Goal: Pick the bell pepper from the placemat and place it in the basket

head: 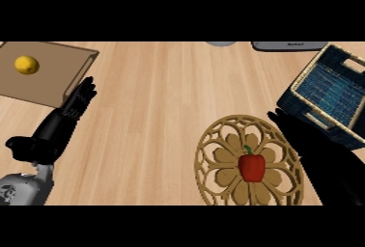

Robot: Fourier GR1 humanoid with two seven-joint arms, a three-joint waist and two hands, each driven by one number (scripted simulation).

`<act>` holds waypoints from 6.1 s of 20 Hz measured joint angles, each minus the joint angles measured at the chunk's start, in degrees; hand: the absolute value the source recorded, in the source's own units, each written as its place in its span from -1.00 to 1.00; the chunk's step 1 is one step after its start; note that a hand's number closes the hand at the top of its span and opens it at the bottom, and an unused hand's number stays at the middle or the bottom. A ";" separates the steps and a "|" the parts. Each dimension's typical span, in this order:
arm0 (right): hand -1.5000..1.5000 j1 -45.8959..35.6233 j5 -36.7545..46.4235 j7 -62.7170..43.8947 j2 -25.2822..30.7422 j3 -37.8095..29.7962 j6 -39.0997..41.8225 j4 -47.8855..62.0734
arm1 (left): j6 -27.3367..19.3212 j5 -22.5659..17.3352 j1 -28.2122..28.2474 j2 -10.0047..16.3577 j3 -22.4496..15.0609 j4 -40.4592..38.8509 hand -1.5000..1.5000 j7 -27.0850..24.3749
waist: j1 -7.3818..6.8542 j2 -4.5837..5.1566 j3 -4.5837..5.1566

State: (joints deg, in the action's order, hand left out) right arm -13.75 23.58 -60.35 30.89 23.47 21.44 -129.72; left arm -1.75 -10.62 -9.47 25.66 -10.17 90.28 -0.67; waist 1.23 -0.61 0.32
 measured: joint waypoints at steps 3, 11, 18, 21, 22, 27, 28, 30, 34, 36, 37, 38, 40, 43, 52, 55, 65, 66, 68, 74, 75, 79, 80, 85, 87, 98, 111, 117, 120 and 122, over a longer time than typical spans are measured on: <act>-1.00 0.81 -4.89 -2.66 1.59 -2.27 0.98 -4.70 | 0.19 0.35 0.16 -0.64 -0.09 -0.25 0.00 -0.41 | -0.11 0.12 -0.06; -1.00 1.64 -10.14 -5.28 4.55 -6.04 1.40 -7.41 | 0.84 1.16 -0.31 -1.58 0.90 -0.01 0.00 0.21 | -0.64 0.35 -0.19; -1.00 6.83 -3.22 -0.04 0.67 -4.61 -0.07 -4.76 | 1.88 2.87 0.00 -3.21 1.54 0.86 0.00 0.53 | -0.98 0.50 -0.29; -1.00 8.69 2.34 4.69 -1.17 -4.41 -1.67 -0.99 | 2.65 3.34 -0.24 -3.92 1.96 0.29 0.00 0.37 | -1.07 0.56 -0.32; -1.00 10.00 4.66 6.31 -1.82 -3.62 -2.71 0.06 | 3.04 3.38 -0.27 -3.96 2.48 -0.41 0.00 -0.12 | -1.05 0.57 -0.32; -1.00 12.69 14.00 10.71 -5.71 -0.28 -6.77 5.28 | 4.08 4.49 -0.95 -5.14 3.90 -1.20 0.00 0.15 | -1.11 0.59 -0.33; -1.00 13.72 15.01 11.63 -5.81 -0.37 -7.03 5.61 | 4.13 4.96 -0.98 -5.50 4.03 -0.93 0.00 0.41 | -1.10 0.59 -0.33; -1.00 14.68 17.00 14.12 -6.82 -0.52 -8.47 7.91 | 4.97 5.06 -0.46 -5.56 4.72 0.63 0.00 1.32 | -1.16 0.57 -0.32; -1.00 15.55 20.13 17.03 -9.64 -0.02 -9.77 10.26 | 5.91 6.66 0.13 -7.06 5.61 -0.09 0.00 0.52 | -1.16 0.58 -0.33; -1.00 14.56 20.03 18.69 -10.51 -1.21 -9.16 11.63 | 6.13 7.45 0.48 -8.05 5.53 0.50 0.00 0.94 | -1.20 0.58 -0.33; -1.00 14.91 20.89 18.87 -11.49 -0.30 -9.72 11.44 | 6.13 7.94 0.26 -8.46 5.47 0.17 0.00 0.84 | -1.17 0.59 -0.33; -1.00 14.35 20.56 18.34 -11.98 -0.52 -8.76 10.36 | 6.18 8.09 1.02 -8.57 5.50 1.28 0.00 1.28 | -1.21 0.58 -0.34; -1.00 16.10 20.71 20.78 -12.06 -1.23 -9.10 10.43 | 6.25 9.07 1.13 -9.44 5.80 0.99 0.00 0.82 | -1.16 0.56 -0.31; -1.00 16.61 21.79 21.65 -13.26 -1.31 -8.45 10.62 | 7.77 9.00 1.10 -9.68 7.00 1.18 0.00 1.11 | -1.16 0.57 -0.32; -1.00 15.86 26.33 21.05 -16.12 -1.29 -5.31 13.73 | 9.36 11.04 0.68 -11.40 8.60 0.83 0.00 1.44 | -1.20 0.58 -0.31; -1.00 16.31 27.33 21.39 -16.61 -1.49 -4.16 13.69 | 10.41 11.17 0.94 -11.59 9.54 1.11 0.00 1.15 | -1.19 0.58 -0.31; -1.00 13.74 32.35 24.51 -20.77 -2.19 -7.12 24.55 | 11.39 13.01 -0.74 -13.25 11.11 -0.57 0.00 0.73 | -1.24 0.60 -0.32; -1.00 14.40 32.65 24.46 -20.69 -2.21 -6.78 24.12 | 11.76 12.97 -0.59 -13.23 11.31 -0.34 0.00 1.05 | -1.23 0.60 -0.32; -1.00 14.87 32.97 24.69 -20.82 -2.63 -6.43 24.38 | 11.81 13.54 -0.27 -13.76 11.12 -0.07 0.00 1.06 | -1.20 0.58 -0.32; -1.00 15.26 33.76 27.11 -21.99 -3.67 -7.98 29.41 | 12.79 13.59 -0.40 -14.04 12.01 0.99 0.00 2.25 | -1.22 0.57 -0.30; -1.00 14.60 33.39 28.24 -22.12 -4.43 -8.57 31.28 | 12.69 13.70 -0.18 -14.38 11.88 1.34 0.00 2.35 | -1.25 0.50 -0.22; 1.00 14.74 32.32 29.51 -22.18 -5.13 -7.03 31.68 | 13.22 13.44 -0.59 -14.39 12.73 1.26 0.00 2.77 | -1.20 0.34 -0.05; 1.00 14.38 31.78 29.90 -22.05 -5.51 -6.14 32.02 | 13.56 13.57 0.08 -14.32 12.67 1.57 0.00 2.27 | -1.21 0.33 -0.04; 1.00 14.73 32.49 31.60 -21.57 -4.58 -4.98 32.80 | 14.27 13.47 0.59 -14.34 13.16 1.79 0.00 1.98 | -1.23 0.04 0.25; 1.00 14.34 33.32 32.31 -21.66 -4.43 -5.78 33.77 | 14.05 13.63 -0.89 -14.71 13.15 1.08 0.00 2.59 | -1.14 -0.10 0.44; 1.00 9.99 40.17 29.59 -23.23 -1.71 -4.77 34.40 | 14.07 14.48 -0.43 -15.02 13.43 0.72 0.00 1.90 | -1.19 0.03 0.37; 1.00 -12.66 33.47 4.69 -30.47 -5.81 -21.73 42.73 | 15.11 14.28 -0.13 -14.85 13.38 0.62 0.00 1.33 | -2.40 0.71 -0.30; 1.00 -19.25 35.80 2.01 -30.68 -4.73 -31.49 35.09 | 14.84 14.11 -0.53 -15.07 13.66 0.65 0.00 2.10 | -1.88 0.43 -0.31; 1.00 -23.39 37.93 -0.27 -30.65 -4.68 -31.68 31.34 | 14.51 14.52 -0.54 -15.37 13.48 0.45 0.00 2.18 | -1.59 0.36 -0.29; 1.00 -25.30 39.60 -2.14 -30.62 -4.22 -31.25 29.06 | 14.59 14.42 -0.95 -15.20 13.73 0.35 0.00 2.38 | -1.46 0.33 -0.28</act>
State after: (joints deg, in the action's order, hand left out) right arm -39.05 63.18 -62.49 0.27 19.25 -9.81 -100.66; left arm 12.84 3.80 -10.42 10.45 3.56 90.63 1.72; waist -0.23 -0.27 0.04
